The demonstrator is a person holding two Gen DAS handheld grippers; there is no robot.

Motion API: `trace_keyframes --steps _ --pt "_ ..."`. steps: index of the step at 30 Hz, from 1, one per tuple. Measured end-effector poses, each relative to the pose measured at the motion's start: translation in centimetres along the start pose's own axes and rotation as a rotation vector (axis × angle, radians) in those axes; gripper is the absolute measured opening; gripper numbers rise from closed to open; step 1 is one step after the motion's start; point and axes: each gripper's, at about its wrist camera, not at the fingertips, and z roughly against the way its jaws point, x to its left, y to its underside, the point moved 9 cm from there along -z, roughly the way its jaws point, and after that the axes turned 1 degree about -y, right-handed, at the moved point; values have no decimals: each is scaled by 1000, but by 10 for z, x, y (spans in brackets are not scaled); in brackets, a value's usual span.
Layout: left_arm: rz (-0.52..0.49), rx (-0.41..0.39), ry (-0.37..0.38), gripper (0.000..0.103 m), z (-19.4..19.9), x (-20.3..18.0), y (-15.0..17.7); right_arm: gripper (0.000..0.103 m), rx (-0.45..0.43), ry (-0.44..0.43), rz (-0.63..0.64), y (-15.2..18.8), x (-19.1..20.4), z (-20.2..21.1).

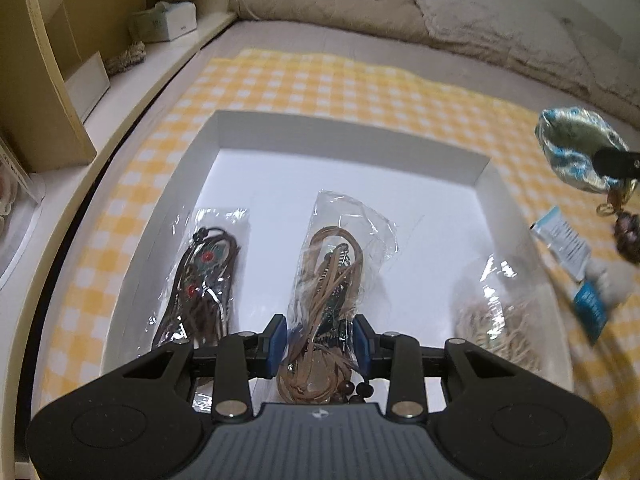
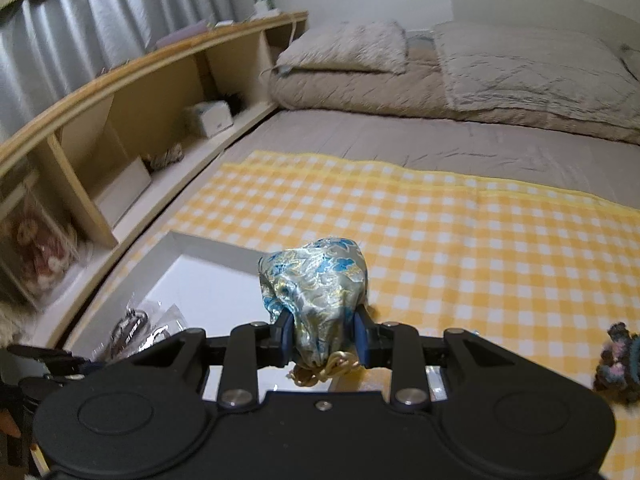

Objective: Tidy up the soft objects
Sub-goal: 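Carry both items to the white box and open the left tool over it, then lower the blue floral pouch into the box with the right tool while the left tool withdraws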

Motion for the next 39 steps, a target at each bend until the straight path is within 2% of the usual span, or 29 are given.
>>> trace_keyframes --steps 8,15,18,21,26,27,29,31,32,34,36,39 --pt "30 46 -35 37 -18 23 6 31 77 -13 93 7 18 -42" --pt "26 62 -29 39 -24 26 9 32 135 -10 130 15 24 -78" --pt "20 70 -6 49 -25 22 10 40 178 -21 118 20 22 -90" --pt "34 79 30 59 -22 18 8 43 209 13 111 24 17 -96" --pt "33 52 94 64 -7 8 1 46 175 4 91 14 13 -87" --pt "26 36 97 64 -4 6 -2 45 167 1 91 13 13 -85" --pt "18 5 101 64 4 4 -7 24 160 -9 112 12 17 -83" --pt "13 -16 109 58 8 2 -11 17 181 -21 142 16 23 -85" --pt "9 -22 112 54 10 1 -12 17 199 -27 160 19 27 -86" --pt "-7 -15 125 37 10 -3 -12 16 234 -31 212 26 33 -91" --pt "-34 3 135 33 7 -8 -9 17 269 -16 262 35 37 -98" --pt "-81 40 123 32 -1 -14 -1 16 300 28 304 48 32 -110"
